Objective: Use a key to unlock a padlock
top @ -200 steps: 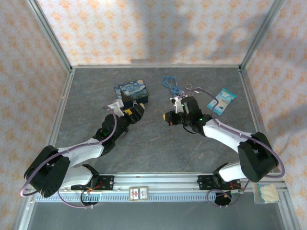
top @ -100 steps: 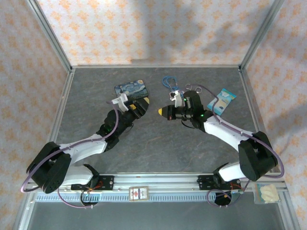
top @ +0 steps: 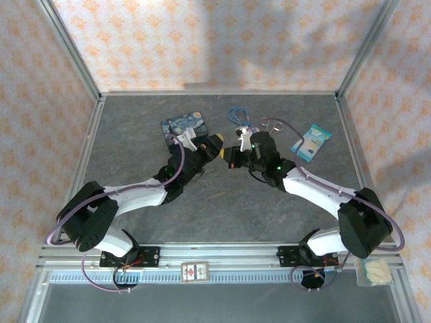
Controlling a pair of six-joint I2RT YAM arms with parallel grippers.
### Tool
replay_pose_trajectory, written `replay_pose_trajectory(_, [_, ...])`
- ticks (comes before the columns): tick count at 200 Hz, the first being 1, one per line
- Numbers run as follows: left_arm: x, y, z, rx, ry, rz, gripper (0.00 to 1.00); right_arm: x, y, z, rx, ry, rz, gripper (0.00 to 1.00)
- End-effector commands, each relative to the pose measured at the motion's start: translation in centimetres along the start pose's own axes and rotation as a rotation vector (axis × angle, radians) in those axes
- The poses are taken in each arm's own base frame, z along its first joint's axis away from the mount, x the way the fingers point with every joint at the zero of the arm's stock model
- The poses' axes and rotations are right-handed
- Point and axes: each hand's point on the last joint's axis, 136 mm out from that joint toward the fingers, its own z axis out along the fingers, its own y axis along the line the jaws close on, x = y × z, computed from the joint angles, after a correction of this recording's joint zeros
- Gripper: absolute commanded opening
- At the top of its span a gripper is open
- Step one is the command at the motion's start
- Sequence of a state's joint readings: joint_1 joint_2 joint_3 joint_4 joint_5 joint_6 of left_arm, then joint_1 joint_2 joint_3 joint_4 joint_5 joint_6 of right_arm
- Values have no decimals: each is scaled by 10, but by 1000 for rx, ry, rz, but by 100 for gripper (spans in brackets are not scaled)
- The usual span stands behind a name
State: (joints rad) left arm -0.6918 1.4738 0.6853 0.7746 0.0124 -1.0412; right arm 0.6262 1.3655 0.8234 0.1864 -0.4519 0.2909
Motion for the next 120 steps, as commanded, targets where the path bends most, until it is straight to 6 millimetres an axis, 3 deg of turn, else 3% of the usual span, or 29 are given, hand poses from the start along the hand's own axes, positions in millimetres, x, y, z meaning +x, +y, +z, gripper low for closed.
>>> replay_pose_trajectory(1, [-1,-1,4,-18,-21,-9,54,-16,-2,-7,34,-93,-36,0])
replay_pose_trajectory(107, [10,-2,19,-21,11,0,42,-12,2,-3,37,-87,-75,0])
replay_pose_trajectory(120, [11,0,19,-24,15,0,36,-13,3,-2,38,-88,-81,0])
